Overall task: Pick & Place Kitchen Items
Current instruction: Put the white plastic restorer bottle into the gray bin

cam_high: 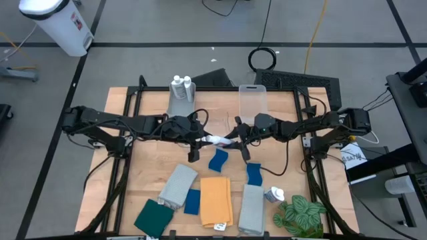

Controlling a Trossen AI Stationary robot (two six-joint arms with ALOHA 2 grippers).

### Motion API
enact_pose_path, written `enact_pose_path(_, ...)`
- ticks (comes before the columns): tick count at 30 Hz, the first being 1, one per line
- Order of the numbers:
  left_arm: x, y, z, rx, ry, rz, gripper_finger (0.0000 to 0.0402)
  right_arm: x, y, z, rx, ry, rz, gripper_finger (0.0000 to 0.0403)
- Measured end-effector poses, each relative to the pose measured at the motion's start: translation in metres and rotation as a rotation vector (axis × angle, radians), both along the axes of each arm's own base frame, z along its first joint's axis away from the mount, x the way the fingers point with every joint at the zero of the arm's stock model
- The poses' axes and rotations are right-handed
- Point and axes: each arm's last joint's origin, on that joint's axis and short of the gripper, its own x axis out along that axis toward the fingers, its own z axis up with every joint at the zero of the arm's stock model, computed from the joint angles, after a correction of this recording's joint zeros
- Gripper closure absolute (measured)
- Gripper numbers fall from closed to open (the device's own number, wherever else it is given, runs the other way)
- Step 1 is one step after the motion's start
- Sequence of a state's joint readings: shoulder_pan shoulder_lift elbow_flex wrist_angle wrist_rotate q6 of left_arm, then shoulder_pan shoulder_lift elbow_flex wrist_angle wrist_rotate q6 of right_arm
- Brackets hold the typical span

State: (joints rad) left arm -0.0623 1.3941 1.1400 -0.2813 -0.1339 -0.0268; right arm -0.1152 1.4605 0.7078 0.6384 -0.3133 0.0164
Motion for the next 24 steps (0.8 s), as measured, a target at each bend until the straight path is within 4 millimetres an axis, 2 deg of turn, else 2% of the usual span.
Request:
enact_pose_path(6,-0.002,0.001,0.003,0.011,-0.021,0.078,0.0288,-0.007,0.001,0.009,-0.057,0.006,-0.029,0.0191)
enact_pose_path(13,-0.015,0.005,0.014,0.046,-0.053,0.261,0.0288,-0.04,0.0,0.041,-0.106,0.028,-0.202,0.0099)
enact_pose_path(18,-0.026,0.01,0.021,0.058,-0.07,0.398,0.0288,-0.063,0.001,0.056,-0.11,-0.003,-0.239,0.0071)
enact_pose_path(24,-0.045,0.026,0.028,0.04,-0.06,0.546,0.0288,-0.083,0.004,0.061,-0.104,-0.065,-0.244,0.0068)
